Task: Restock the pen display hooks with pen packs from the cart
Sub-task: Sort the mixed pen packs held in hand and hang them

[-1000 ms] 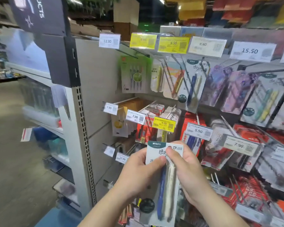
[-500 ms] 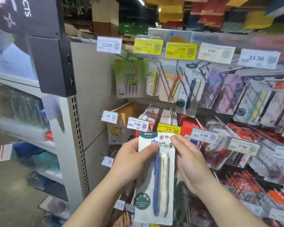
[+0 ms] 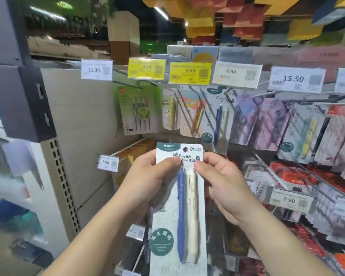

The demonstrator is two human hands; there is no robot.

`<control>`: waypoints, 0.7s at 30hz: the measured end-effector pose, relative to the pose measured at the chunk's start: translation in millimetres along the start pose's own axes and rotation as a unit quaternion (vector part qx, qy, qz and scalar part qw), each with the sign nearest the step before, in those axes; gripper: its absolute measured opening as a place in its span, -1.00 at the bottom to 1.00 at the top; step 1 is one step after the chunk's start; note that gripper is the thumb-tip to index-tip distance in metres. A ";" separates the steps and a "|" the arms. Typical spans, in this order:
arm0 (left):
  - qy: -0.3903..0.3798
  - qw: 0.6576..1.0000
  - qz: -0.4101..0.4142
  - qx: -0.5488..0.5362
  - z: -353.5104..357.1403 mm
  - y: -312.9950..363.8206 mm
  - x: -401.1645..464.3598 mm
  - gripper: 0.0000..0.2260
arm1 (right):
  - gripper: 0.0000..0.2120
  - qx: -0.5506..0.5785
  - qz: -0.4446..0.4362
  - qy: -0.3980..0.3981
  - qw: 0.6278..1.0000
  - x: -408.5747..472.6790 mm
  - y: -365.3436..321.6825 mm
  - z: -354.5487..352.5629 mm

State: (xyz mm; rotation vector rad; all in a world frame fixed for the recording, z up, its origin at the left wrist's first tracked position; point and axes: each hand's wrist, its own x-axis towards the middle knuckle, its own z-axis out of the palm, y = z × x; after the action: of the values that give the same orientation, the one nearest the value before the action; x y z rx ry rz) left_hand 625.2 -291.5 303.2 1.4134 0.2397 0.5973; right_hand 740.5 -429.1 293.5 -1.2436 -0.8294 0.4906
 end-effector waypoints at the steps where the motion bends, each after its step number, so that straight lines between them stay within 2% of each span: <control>1: -0.009 1.000 0.002 -0.002 3.7 2.7 5.1 -0.84 | -0.82 0.002 -0.005 0.001 1.000 4.9 -3.3 -4.2; 7: -0.031 0.999 0.031 -0.003 31.4 16.3 27.3 -0.79 | -0.78 0.036 -0.030 0.004 0.999 29.4 -24.9 -25.1; 14: -0.044 0.995 0.026 -0.085 46.9 21.9 51.4 -0.78 | -0.80 0.062 -0.042 0.028 0.997 46.6 -39.8 -39.6; 19: -0.083 0.993 0.046 -0.073 52.5 29.5 62.9 -0.79 | -0.90 0.021 -0.091 0.052 0.994 54.3 -49.4 -42.4; 21: -0.098 0.992 0.062 -0.058 54.4 33.3 66.3 -0.79 | -0.87 0.012 -0.117 0.075 0.990 59.3 -55.6 -41.2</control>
State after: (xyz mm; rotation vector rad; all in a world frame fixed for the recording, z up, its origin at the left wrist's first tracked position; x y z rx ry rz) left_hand 699.2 -301.8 356.9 1.3703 -0.0383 0.5602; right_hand 803.5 -427.0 359.4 -1.1286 -0.8266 0.2151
